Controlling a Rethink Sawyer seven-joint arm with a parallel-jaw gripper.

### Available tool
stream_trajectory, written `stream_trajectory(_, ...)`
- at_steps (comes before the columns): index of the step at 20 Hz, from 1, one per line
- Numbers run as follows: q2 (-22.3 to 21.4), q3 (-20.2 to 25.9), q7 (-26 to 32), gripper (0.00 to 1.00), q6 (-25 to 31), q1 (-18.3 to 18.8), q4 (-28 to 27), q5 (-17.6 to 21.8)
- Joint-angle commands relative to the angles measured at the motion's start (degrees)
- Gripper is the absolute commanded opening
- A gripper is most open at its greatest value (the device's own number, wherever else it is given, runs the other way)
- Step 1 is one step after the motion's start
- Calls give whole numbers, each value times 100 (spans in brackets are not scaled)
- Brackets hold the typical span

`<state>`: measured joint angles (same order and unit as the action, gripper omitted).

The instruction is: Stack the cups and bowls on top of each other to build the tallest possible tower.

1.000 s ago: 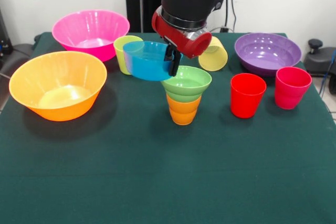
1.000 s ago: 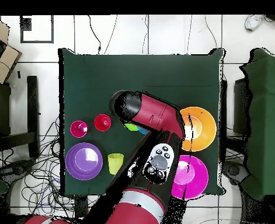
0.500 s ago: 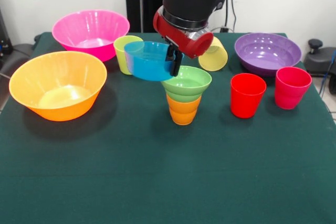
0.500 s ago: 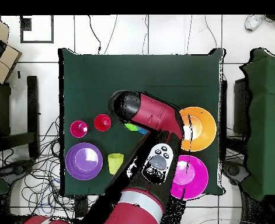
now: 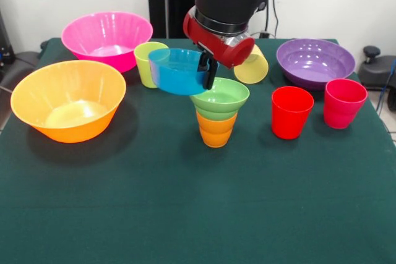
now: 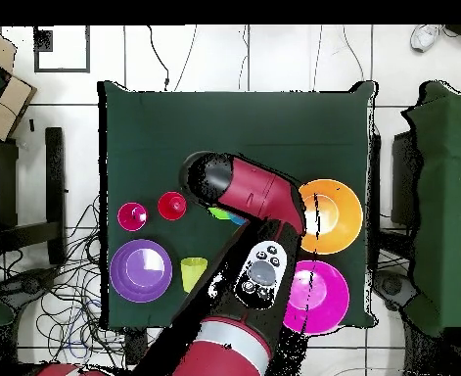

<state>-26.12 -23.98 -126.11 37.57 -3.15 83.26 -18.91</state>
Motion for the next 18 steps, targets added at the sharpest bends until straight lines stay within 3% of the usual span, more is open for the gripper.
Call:
stream_trajectory(1, 1, 319, -1265, 0, 405, -116, 57, -183)
stream_trajectory(18, 72, 210, -1504, 0, 465, -321, -3, -348)
